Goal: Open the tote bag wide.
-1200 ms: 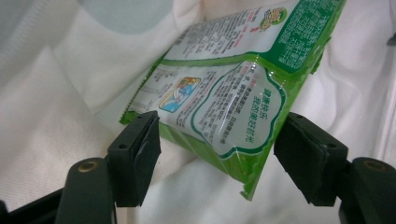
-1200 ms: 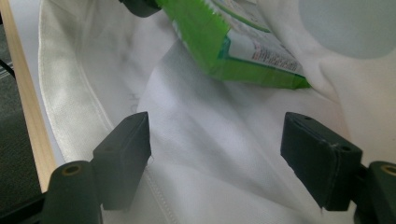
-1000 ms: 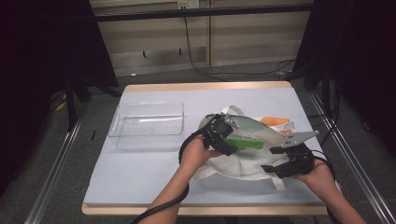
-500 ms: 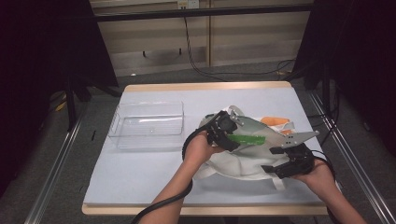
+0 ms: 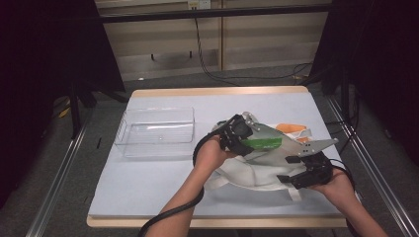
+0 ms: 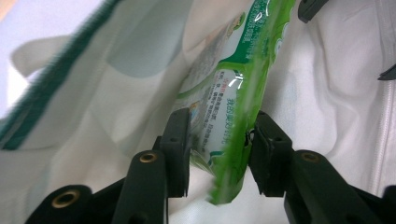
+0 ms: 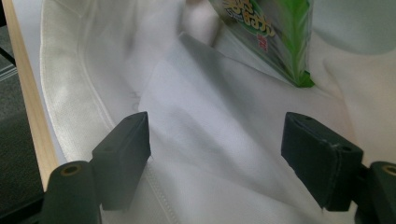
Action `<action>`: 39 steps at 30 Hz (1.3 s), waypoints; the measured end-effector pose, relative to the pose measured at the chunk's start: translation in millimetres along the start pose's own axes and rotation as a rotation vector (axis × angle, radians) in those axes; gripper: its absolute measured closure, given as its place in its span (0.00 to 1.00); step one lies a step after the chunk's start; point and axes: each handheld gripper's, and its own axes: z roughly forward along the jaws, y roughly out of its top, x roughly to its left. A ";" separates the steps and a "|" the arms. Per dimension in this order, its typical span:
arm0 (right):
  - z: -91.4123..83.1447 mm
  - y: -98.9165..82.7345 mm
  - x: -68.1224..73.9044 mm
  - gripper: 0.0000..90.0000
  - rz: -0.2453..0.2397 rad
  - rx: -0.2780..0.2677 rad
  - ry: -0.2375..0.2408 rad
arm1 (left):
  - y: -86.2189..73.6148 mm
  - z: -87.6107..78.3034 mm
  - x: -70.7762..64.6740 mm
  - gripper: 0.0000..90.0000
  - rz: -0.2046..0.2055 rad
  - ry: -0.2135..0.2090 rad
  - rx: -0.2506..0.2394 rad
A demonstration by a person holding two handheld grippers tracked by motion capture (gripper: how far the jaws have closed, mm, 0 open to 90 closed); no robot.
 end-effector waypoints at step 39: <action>2.5 -0.3 1.5 0.25 -0.002 0.008 0.007 | 14.8 13.0 -1.7 0.56 0.023 0.028 0.054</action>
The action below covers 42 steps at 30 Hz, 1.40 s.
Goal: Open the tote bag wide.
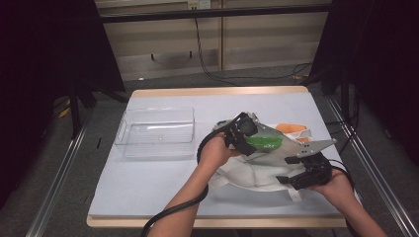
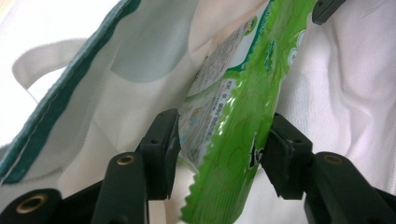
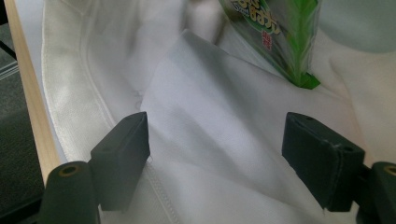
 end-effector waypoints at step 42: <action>-0.4 0.9 1.4 0.24 -0.005 -0.006 0.007 | -13.3 -48.4 14.3 0.82 0.002 0.023 -0.071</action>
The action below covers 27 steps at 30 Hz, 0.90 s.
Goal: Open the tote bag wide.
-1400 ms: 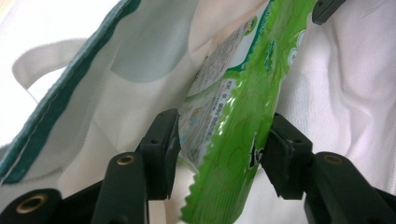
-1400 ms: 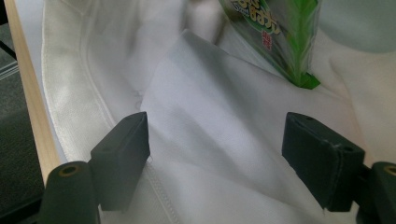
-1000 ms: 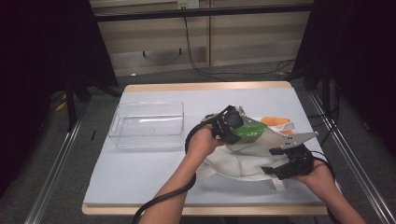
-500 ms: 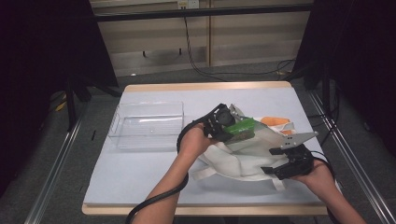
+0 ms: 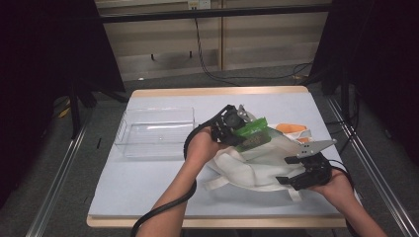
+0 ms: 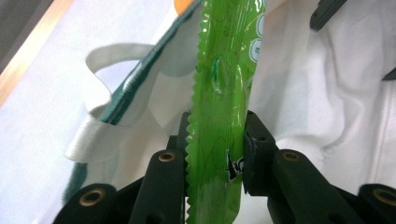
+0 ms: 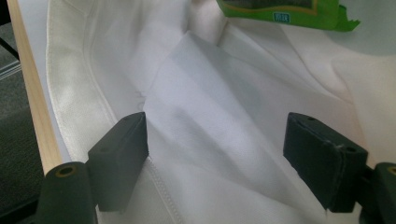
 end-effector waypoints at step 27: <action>-0.3 2.1 2.2 0.23 -0.015 0.001 0.002 | 25.0 -53.6 10.4 0.86 0.067 -0.040 0.021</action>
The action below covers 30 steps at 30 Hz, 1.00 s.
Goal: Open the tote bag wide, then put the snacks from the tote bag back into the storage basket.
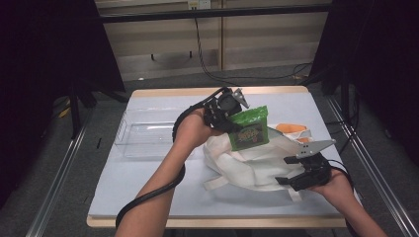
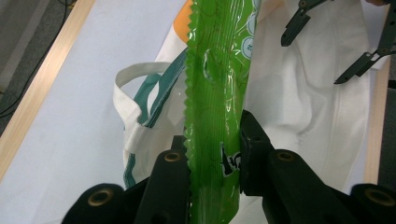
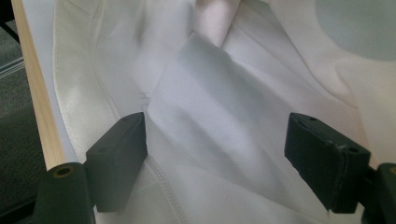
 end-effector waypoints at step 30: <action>-0.7 1.6 0.3 0.21 -0.004 -0.003 -0.004 | -3.8 -52.0 21.8 0.86 0.000 -0.020 0.022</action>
